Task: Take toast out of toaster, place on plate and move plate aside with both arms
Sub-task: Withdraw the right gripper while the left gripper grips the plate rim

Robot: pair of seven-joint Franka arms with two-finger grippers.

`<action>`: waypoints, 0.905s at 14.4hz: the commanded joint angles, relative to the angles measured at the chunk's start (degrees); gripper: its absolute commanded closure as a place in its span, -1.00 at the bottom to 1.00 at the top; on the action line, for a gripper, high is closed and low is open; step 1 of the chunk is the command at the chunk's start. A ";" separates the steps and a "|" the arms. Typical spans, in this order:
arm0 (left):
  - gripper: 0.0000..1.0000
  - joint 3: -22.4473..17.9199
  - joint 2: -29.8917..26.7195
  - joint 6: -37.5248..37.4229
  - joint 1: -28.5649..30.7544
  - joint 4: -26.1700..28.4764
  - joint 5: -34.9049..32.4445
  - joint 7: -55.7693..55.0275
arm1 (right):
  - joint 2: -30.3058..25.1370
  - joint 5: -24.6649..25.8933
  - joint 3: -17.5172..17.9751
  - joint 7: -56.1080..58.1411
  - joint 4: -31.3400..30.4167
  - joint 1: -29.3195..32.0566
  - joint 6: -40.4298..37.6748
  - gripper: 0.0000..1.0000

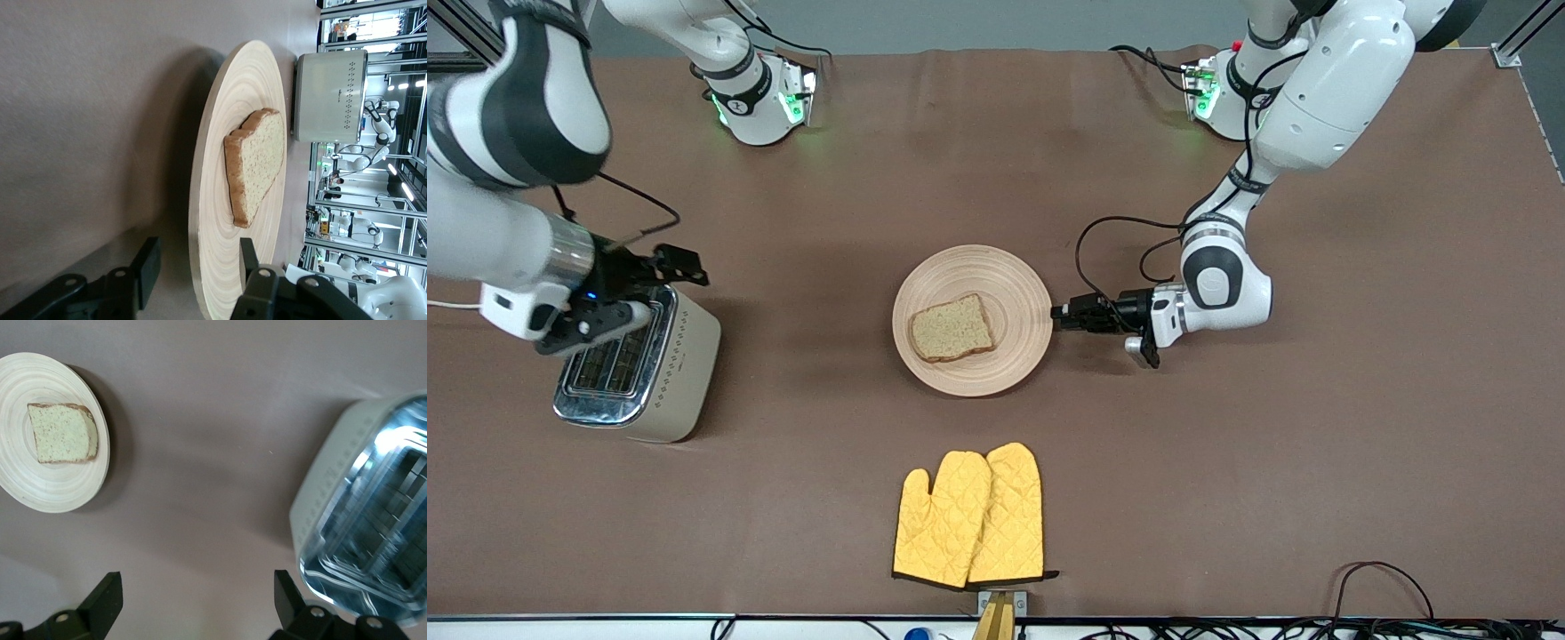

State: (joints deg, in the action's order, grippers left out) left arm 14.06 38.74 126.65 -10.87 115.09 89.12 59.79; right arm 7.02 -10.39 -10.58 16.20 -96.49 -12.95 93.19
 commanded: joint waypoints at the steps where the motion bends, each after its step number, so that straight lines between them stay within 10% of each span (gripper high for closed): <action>1: 0.05 -0.08 1.16 1.66 -2.05 -1.62 1.24 -0.64 | -1.92 4.22 0.22 -1.69 2.16 1.78 -3.61 -1.00; 8: 0.92 -0.08 1.69 2.72 -2.58 -2.24 1.32 -0.81 | -1.75 13.20 -0.84 -8.44 14.05 3.37 -12.16 -1.00; 13: 1.00 -0.08 -0.67 3.25 -1.88 -2.59 0.97 -3.17 | -1.49 9.79 -1.02 -8.82 13.87 5.12 -11.98 -1.00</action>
State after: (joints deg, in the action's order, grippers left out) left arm 13.99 40.18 129.45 -13.05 113.16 89.14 58.37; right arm 5.43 1.40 -11.98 8.45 -82.84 -9.62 81.13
